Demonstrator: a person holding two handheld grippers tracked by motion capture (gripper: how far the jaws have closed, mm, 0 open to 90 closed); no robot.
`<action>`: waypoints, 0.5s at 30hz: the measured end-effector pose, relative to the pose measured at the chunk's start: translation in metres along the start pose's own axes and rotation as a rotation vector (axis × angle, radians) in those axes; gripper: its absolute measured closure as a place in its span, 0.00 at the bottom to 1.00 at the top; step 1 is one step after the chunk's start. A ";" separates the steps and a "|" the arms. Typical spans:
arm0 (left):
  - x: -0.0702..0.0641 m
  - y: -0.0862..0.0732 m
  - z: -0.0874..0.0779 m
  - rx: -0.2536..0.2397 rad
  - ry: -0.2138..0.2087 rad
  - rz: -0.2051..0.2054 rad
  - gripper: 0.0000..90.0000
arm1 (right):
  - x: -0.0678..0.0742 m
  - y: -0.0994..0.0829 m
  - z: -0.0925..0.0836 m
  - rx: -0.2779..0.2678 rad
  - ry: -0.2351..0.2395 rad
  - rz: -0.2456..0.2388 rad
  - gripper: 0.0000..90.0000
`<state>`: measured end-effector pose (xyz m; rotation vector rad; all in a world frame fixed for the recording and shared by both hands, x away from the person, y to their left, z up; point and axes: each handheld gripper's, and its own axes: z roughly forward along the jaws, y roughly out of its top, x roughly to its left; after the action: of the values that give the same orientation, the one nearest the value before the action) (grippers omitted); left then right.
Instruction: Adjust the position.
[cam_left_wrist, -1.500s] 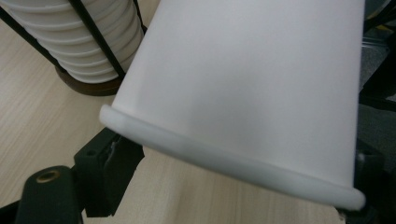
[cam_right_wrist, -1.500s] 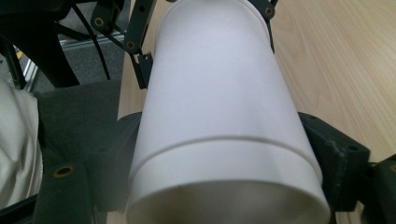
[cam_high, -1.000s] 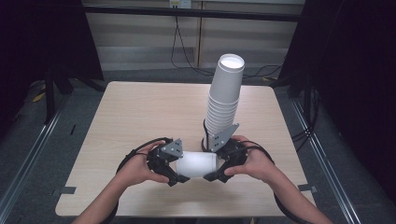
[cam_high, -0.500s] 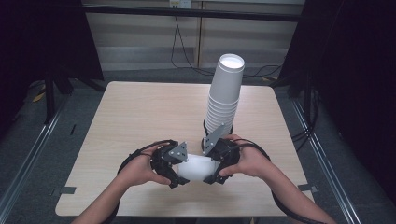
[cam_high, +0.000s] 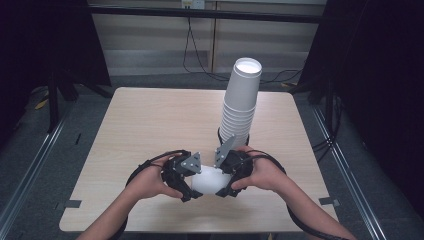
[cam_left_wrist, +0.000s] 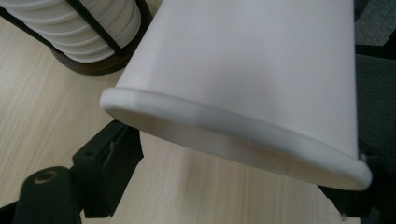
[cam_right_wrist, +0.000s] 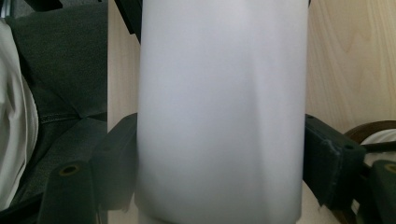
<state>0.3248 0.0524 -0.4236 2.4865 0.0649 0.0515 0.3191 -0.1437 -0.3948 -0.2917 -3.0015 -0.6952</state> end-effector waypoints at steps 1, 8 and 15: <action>0.000 0.000 0.000 0.000 0.000 0.000 0.17 | 0.000 0.000 0.000 0.000 0.000 0.000 0.26; 0.001 0.000 -0.001 -0.020 0.000 -0.007 0.15 | -0.002 -0.005 0.000 -0.048 0.007 -0.017 0.27; 0.004 -0.004 -0.004 -0.073 -0.041 -0.005 0.12 | -0.001 -0.011 -0.002 -0.114 0.005 -0.022 0.26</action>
<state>0.3280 0.0582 -0.4226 2.4135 0.0516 0.0003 0.3176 -0.1546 -0.3984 -0.2616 -2.9694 -0.8701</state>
